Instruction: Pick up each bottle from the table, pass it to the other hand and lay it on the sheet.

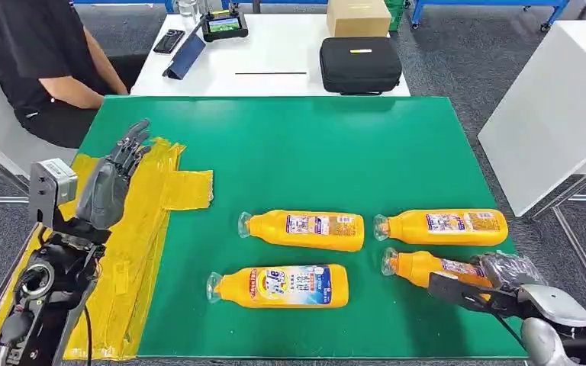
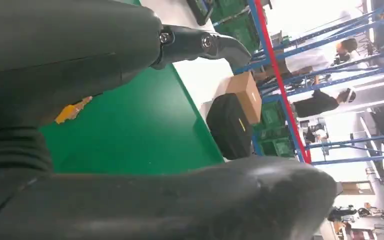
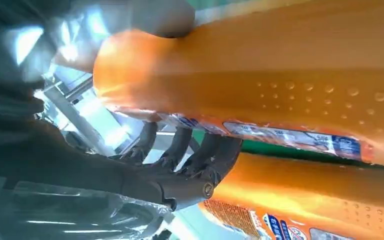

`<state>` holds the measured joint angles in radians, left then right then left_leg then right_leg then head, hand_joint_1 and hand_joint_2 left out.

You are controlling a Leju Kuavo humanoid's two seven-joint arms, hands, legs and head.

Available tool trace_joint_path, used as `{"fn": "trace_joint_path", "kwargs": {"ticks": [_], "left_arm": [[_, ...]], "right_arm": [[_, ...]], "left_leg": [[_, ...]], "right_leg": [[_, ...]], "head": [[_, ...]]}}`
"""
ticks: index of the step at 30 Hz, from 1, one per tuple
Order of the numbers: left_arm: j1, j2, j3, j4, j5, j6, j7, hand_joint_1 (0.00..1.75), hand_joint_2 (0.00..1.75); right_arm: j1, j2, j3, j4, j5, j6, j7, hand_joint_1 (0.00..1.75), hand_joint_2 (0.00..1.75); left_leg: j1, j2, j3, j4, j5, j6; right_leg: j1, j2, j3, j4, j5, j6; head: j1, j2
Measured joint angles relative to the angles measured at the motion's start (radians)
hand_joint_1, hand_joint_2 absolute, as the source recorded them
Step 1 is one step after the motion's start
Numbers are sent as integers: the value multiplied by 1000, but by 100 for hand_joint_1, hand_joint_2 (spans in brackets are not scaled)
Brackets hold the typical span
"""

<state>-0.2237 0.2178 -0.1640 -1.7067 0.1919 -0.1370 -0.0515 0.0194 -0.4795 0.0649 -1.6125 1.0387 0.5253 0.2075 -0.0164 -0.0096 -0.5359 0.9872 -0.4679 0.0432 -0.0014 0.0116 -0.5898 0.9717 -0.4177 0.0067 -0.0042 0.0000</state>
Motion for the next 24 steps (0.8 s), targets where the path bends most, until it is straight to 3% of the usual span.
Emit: {"fn": "trace_joint_path", "kwargs": {"ticks": [9,22,23,24], "left_arm": [[-13,3,1,32,11,33,-51,0,0],[3,14,19,49,14,93,-95,0,0],[5,14,21,49,13,94,-96,0,0],[8,14,23,49,13,94,-96,0,0]], "right_arm": [[-163,-45,172,205,-56,-22,-22,0,175],[-455,-8,408,526,-50,-49,-92,0,175],[-467,-4,416,540,-50,-50,-93,17,175],[-477,-1,423,552,-50,-50,-94,150,175]], "left_leg": [[-1,1,1,0,2,2],[0,1,2,0,2,2],[0,1,2,0,2,1],[0,1,1,0,2,1]], "right_leg": [[-1,2,2,0,2,2],[0,3,1,1,2,2],[0,2,1,1,2,2],[0,2,1,1,2,2]], "head": [[0,0],[0,0],[0,0],[0,0]]}}
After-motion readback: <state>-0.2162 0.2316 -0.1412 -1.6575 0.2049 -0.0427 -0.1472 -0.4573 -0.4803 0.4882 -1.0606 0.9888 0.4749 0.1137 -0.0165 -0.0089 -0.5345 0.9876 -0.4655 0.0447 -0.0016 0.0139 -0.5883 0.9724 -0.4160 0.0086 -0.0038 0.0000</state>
